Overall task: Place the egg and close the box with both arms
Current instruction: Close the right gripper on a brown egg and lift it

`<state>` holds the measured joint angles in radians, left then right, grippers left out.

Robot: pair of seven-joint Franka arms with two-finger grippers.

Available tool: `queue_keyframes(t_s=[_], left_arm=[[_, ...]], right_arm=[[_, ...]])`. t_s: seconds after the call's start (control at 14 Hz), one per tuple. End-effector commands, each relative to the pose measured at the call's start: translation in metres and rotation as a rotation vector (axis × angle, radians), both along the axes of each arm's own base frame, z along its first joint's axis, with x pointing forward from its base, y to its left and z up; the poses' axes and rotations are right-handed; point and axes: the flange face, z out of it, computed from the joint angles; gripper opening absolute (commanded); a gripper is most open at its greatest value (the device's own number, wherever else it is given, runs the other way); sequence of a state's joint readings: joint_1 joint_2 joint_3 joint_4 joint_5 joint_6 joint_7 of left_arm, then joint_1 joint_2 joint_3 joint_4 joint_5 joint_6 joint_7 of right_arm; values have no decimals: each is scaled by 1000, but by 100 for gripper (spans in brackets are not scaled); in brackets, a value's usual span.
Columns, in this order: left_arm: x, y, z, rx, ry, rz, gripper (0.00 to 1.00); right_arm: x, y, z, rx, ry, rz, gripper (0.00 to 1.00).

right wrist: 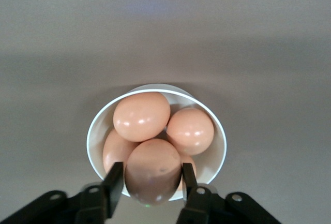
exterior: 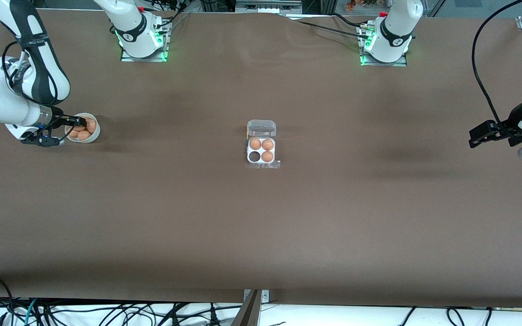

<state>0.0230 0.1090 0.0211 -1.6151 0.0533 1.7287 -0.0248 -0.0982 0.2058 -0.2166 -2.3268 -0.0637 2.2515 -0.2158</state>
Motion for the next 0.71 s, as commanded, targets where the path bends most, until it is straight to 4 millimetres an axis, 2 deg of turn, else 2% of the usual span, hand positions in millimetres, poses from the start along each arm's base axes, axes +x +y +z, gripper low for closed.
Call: queue_keyframes(t_s=[0.0, 0.36, 0.64], left_arm=[[4, -2, 6, -24, -6, -14, 100], [4, -1, 6, -24, -6, -13, 100], [4, 0, 6, -24, -6, -11, 100]], right_arm=[[-2, 3, -2, 5, 12, 21, 43], [4, 8, 2, 3, 8, 23, 34], [29, 25, 32, 13, 61, 18, 32]])
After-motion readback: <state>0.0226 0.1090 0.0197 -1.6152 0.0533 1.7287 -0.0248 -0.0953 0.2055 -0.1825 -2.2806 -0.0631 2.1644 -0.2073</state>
